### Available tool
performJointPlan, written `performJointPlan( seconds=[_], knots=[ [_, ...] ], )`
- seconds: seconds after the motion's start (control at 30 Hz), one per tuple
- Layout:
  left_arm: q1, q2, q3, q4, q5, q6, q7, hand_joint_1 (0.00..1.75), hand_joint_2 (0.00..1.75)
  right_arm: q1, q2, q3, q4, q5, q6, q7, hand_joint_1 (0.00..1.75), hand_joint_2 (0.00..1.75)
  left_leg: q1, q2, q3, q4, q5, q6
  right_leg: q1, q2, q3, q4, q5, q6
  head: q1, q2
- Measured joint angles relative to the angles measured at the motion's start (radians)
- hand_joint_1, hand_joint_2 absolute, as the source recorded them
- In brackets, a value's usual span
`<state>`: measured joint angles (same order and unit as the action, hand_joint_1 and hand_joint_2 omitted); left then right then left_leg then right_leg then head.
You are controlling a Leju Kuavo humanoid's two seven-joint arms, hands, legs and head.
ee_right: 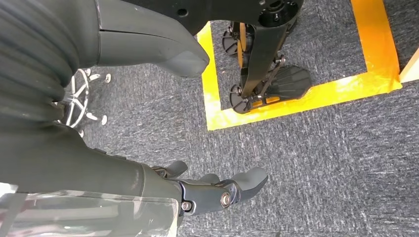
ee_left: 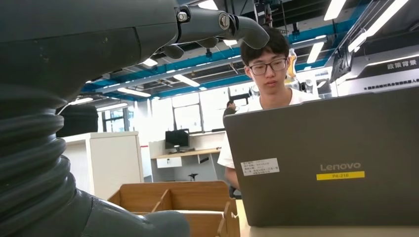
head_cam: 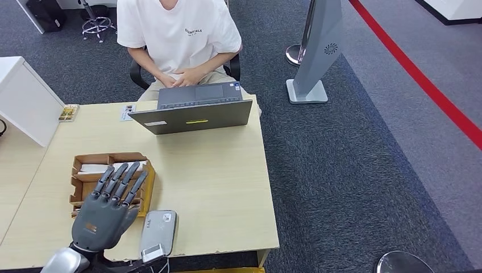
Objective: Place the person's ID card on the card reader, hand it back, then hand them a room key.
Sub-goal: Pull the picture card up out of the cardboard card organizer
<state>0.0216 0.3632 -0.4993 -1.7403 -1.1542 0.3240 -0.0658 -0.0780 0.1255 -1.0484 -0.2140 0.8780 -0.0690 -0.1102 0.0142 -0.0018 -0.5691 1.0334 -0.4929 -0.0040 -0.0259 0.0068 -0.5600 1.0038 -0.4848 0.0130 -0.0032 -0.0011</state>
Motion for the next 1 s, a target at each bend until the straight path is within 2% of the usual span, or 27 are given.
performJointPlan(
  seconds=[0.2,0.57,1.0],
  knots=[
    [0.016,-0.006,0.000,0.000,0.002,-0.002,-0.005,0.00,1.75,0.000,0.000,-0.005,0.000,0.001,-0.001,0.000,0.00,1.75,0.000,0.000,0.000,0.000,0.000,0.000,0.000,0.000,0.000,0.000,0.000,0.000,0.000,0.000],
    [0.094,-0.030,0.001,0.012,0.023,0.000,-0.003,0.00,1.75,0.002,0.000,-0.014,0.000,0.015,-0.003,0.004,0.00,1.75,0.000,0.000,0.000,0.000,0.000,0.001,0.000,0.000,0.000,0.000,0.000,0.000,0.000,0.000],
    [0.110,-0.054,0.033,0.070,0.036,0.000,0.068,0.00,1.75,0.003,0.000,-0.014,0.000,0.038,0.000,0.017,0.00,1.75,0.000,0.000,0.000,0.000,0.000,0.001,0.000,0.000,0.000,0.000,0.000,0.000,0.000,0.000]
  ],
)
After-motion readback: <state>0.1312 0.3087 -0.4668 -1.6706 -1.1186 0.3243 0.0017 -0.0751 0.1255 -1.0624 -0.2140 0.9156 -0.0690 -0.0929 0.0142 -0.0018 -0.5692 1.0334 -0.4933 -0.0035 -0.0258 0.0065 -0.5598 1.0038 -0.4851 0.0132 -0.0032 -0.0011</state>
